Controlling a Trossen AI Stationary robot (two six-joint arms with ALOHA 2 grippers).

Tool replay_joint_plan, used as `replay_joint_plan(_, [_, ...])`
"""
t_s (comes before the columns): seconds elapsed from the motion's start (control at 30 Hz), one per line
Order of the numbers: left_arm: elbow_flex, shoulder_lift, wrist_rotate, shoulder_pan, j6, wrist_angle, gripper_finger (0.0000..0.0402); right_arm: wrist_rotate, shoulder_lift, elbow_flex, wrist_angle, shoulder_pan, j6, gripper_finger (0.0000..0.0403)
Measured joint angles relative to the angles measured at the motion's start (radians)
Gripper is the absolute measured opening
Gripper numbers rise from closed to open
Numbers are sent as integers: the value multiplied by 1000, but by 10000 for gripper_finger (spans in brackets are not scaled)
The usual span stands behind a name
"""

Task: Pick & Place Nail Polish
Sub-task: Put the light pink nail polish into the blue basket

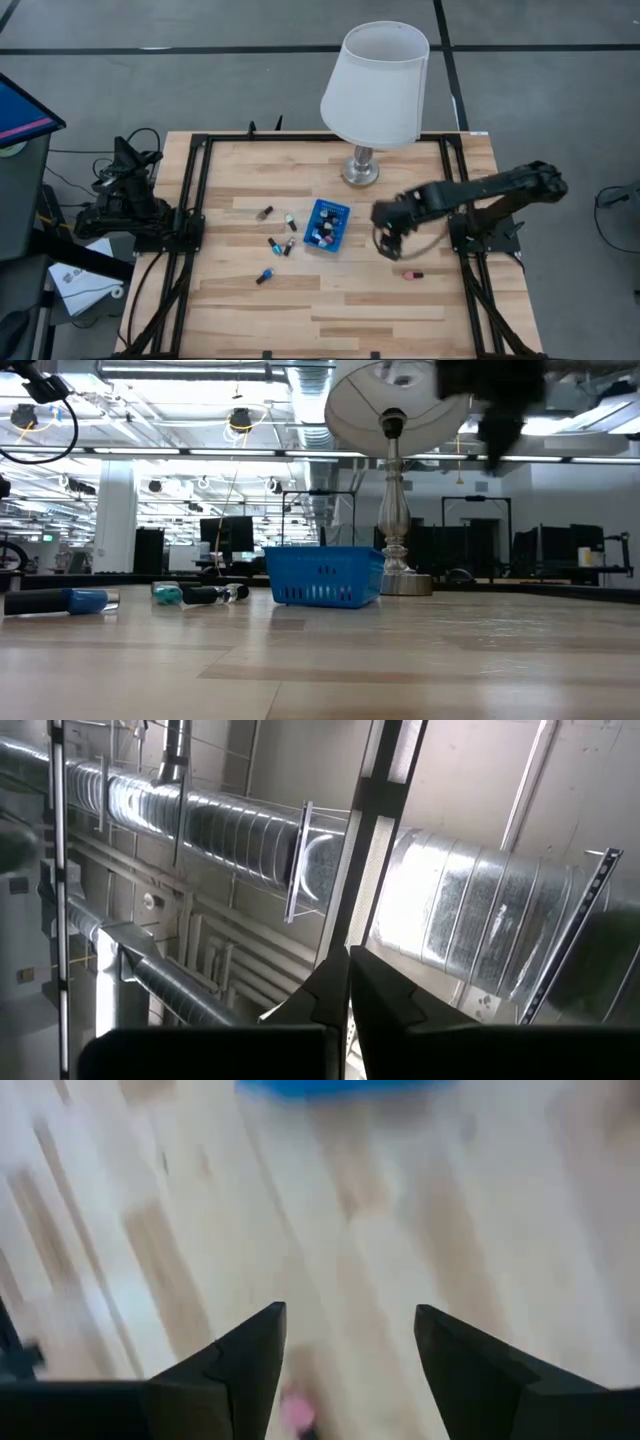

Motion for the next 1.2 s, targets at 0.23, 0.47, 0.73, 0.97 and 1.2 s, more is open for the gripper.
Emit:
replay_joint_plan(0.23, [0, 0, 0, 0, 0, 0, 8, -3, -29, -236, 150, 209, 164, 215])
replay_joint_plan(0.47, [0, 0, 0, 0, 0, 0, 8, -9, 40, -325, 214, 301, 215, 219])
replay_joint_plan(0.73, [0, 0, 0, 0, 0, 0, 8, -124, 118, -403, 318, 363, 210, 219])
replay_joint_plan(0.97, [0, 0, 0, 0, 0, 0, 8, -135, 170, -424, 361, 378, 235, 215])
replay_joint_plan(1.2, [0, 0, 0, 0, 0, 0, 8, -130, 178, -426, 349, 372, 233, 137])
